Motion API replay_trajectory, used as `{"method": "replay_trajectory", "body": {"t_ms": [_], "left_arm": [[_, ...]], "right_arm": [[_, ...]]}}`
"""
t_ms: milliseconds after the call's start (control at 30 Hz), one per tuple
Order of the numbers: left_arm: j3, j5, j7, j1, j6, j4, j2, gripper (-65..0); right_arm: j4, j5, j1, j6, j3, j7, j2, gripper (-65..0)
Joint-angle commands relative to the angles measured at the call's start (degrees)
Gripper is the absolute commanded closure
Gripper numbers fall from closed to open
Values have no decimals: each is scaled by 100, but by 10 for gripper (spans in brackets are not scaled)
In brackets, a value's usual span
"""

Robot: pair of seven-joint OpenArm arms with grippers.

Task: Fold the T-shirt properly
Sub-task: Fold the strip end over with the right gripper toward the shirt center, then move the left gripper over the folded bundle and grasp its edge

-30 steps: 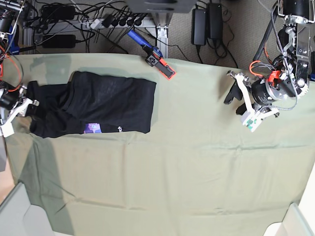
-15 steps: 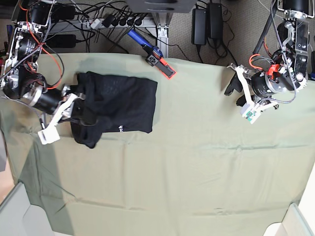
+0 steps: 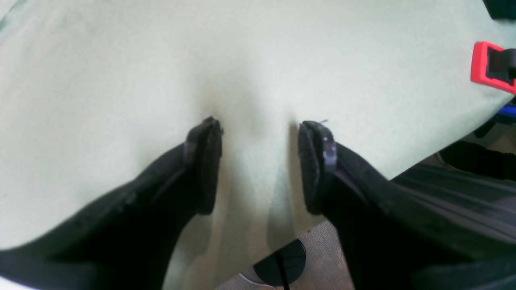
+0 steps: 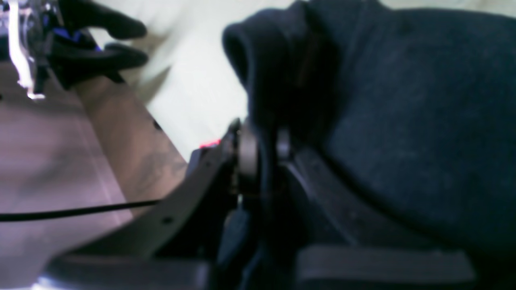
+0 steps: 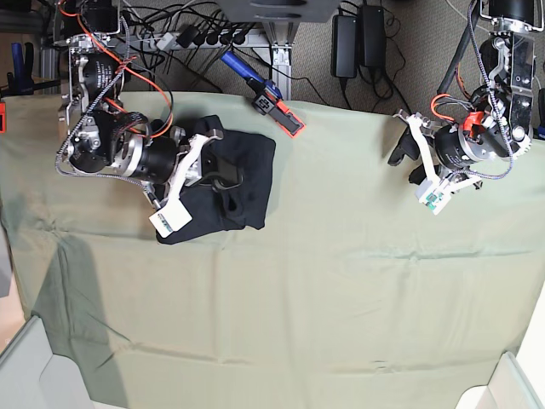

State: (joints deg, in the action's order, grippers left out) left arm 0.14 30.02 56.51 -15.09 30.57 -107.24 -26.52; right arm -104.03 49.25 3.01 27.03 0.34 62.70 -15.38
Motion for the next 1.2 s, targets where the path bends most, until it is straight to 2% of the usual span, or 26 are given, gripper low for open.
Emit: {"method": "replay_trajectory", "body": {"t_ms": [0,67,100,133,167,400,533,567,633,700,733,900,1033,1100,1167], "left_arm": [[-39,44,-122,46,-57,-63,-66,-309],[-39,46,-122,46,-57,-63,-66,-309],[-37,57,-122,46,-57,-63,-66,-309],[-39,63,-122,46,-57,-63,-66,-309],[-39,63,-122,46,-57,-63,-66,-309],[-39,59,-201,50,-57,-63,-66,-309],[-39,57,-273,66,-57,-63,-66,-309],[-39,59,-275,81,-57,-63,-79,-301],[-39,59,-273,103,-55,-74,-129,-237],[-39,61,-269,114,-15,-186,-201,-178],[-39,90,-269,111,59,-278,-225,-169],[-39,111,-273,114,94,-577,-223,-163],[-37,315,-271,111,181,-603,-223,-157],[-37,658,-254,111,551,-767,-221,-102],[-37,953,-205,109,680,-1078,-219,-47]], "right_arm": [[-98,39,-74,450,-52,-170,-26,-28],[-98,-90,-74,450,-118,-249,2,-225],[-98,-87,-74,450,-122,-256,17,-302],[-98,-83,-74,450,-122,-293,22,-355],[-98,-83,-74,450,-122,-326,31,-379],[-98,129,-142,450,-120,-575,31,-380],[-101,70,-627,448,-87,-575,33,-380],[-101,61,-782,448,-52,-575,31,-380],[-101,59,-1137,450,46,-575,33,-380],[-96,-105,-1480,450,164,-590,31,-379],[-96,-208,-1613,448,223,-590,31,-379],[-7,-275,-1856,448,297,-599,31,-379],[131,-1110,-1862,446,299,-1049,28,-376],[238,-1558,-1899,444,299,-1325,26,-316],[369,-1871,-1987,444,299,-1370,26,-178]]}}
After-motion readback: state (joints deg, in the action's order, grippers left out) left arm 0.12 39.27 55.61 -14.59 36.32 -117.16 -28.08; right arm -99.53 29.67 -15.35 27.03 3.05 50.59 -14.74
